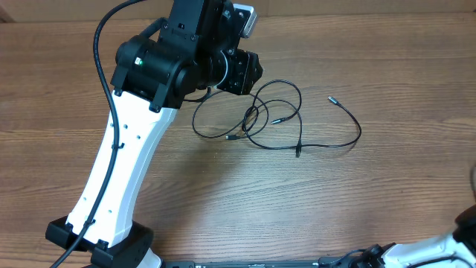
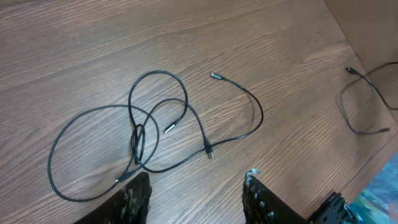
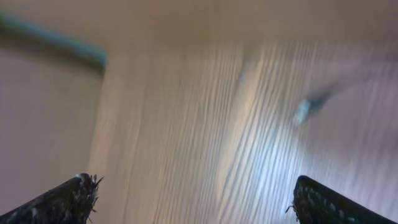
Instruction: Untangle cables
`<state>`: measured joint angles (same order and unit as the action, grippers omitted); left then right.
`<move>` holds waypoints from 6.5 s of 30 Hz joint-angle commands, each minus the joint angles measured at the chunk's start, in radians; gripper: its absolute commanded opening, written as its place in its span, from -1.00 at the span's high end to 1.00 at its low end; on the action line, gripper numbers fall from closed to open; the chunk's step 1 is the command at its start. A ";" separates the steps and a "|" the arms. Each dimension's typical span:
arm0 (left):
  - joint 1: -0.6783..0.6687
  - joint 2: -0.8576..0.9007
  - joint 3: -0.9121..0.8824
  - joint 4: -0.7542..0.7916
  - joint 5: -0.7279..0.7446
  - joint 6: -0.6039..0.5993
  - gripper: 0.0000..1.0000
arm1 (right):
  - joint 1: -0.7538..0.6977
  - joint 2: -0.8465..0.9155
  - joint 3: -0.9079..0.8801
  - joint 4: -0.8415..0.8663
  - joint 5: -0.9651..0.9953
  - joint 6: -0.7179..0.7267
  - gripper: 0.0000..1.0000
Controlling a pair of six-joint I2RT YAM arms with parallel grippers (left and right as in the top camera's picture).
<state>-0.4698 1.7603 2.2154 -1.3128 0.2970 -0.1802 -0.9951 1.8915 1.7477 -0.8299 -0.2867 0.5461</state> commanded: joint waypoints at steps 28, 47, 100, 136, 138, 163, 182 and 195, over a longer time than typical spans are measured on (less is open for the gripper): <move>0.004 -0.014 0.019 -0.069 -0.006 0.050 0.03 | 0.314 0.319 0.212 -0.032 -0.634 -0.365 -1.00; 0.004 -0.014 0.018 -0.090 -0.016 0.045 0.03 | 0.075 0.327 0.609 -0.402 -0.362 -0.003 -1.00; 0.004 -0.014 0.018 -0.053 -0.015 -0.026 0.03 | 0.209 0.577 0.608 -0.620 -0.689 -0.425 -1.00; 0.047 -0.121 0.019 -0.061 -0.053 0.084 0.17 | 0.752 0.385 0.617 -0.660 -0.118 -0.849 -0.99; 0.047 -0.125 0.019 -0.065 -0.053 0.084 0.17 | 0.764 0.328 0.617 -0.651 -0.081 -0.797 -0.99; 0.043 -0.214 0.014 -0.187 -0.079 0.090 0.29 | 1.104 -0.286 0.605 -0.864 0.375 -0.347 -0.99; 0.043 -0.694 -0.801 0.190 -0.227 -0.068 0.21 | 1.199 -0.843 -0.283 -0.456 0.406 -0.206 -1.00; 0.043 -0.594 -1.016 0.449 -0.182 -0.096 -1.00 | 1.199 -0.710 -0.569 -0.168 0.255 -0.198 -0.92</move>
<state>-0.4252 1.1378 1.2053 -0.8837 0.0834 -0.2600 0.1989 1.1408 1.1793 -1.0290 -0.0124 0.3416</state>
